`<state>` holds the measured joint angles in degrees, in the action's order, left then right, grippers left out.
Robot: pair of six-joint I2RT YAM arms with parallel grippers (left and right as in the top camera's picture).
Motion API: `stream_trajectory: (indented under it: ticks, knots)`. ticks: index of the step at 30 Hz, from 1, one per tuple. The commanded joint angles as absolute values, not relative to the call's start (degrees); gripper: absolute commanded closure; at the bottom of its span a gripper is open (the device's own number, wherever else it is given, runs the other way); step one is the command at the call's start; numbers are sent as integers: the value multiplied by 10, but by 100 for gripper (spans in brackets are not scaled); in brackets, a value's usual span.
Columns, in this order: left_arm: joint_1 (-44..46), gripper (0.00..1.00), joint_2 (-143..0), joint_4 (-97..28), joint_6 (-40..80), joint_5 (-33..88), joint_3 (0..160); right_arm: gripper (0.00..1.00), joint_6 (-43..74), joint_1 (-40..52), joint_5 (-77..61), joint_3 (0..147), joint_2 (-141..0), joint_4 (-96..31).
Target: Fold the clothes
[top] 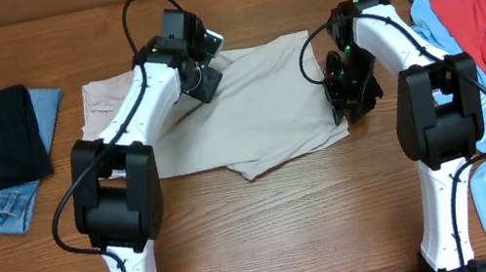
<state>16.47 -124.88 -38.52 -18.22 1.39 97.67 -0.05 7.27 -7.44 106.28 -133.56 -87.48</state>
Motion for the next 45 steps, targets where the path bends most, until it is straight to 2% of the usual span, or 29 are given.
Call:
stream_trajectory:
  ticks: [1, 2, 4, 8, 11, 15, 19, 22, 24, 26, 29, 31, 33, 34, 38, 45]
  knots:
    - [164, 37, -1277, -380, -195, 6, 984, 64, -3, 74, -71, 1061, -1317, -873]
    - [164, 39, -1279, -381, -195, 6, 984, 64, -3, 74, -71, 1061, -1317, -873]
    - [164, 52, -1286, -383, -193, 6, 984, 64, -3, 74, -70, 1061, -1317, -873]
    - [164, 87, -1282, -384, -190, -14, 988, 64, -3, 74, -71, 1061, -1317, -873]
    - [163, 93, -1267, -392, -173, -47, 1011, 64, -3, 74, -71, 1061, -1317, -873]
    - [149, 94, -1248, -391, -148, -66, 1061, 64, -3, 74, -70, 1061, -1317, -873]
    - [133, 92, -1250, -380, -118, -63, 1073, 64, -3, 74, -70, 1061, -1317, -873]
    - [126, 85, -1260, -378, -113, -58, 1070, 64, -3, 74, -70, 1061, -1317, -873]
    - [126, 54, -1273, -380, -112, -57, 1069, 64, -3, 74, -70, 1061, -1317, -873]
    - [126, 56, -1284, -388, -110, -56, 1069, 64, -3, 74, -70, 1061, -1317, -874]
    - [127, 53, -1296, -406, -100, -63, 1069, 64, -3, 74, -71, 1061, -1317, -874]
    - [121, 58, -1292, -424, -67, -87, 1072, 64, -3, 74, -70, 1061, -1317, -873]
    - [115, 51, -1280, -437, -59, -89, 1077, 64, -3, 74, -70, 1061, -1317, -874]
    - [109, 41, -1271, -444, -60, -91, 1079, 64, -3, 74, -70, 1061, -1317, -874]
    - [77, 31, -1256, -454, -60, -93, 1079, 64, -3, 74, -70, 1061, -1317, -873]
    - [3, 29, -1260, -463, -46, -44, 1078, 64, -3, 74, -71, 1061, -1317, -873]
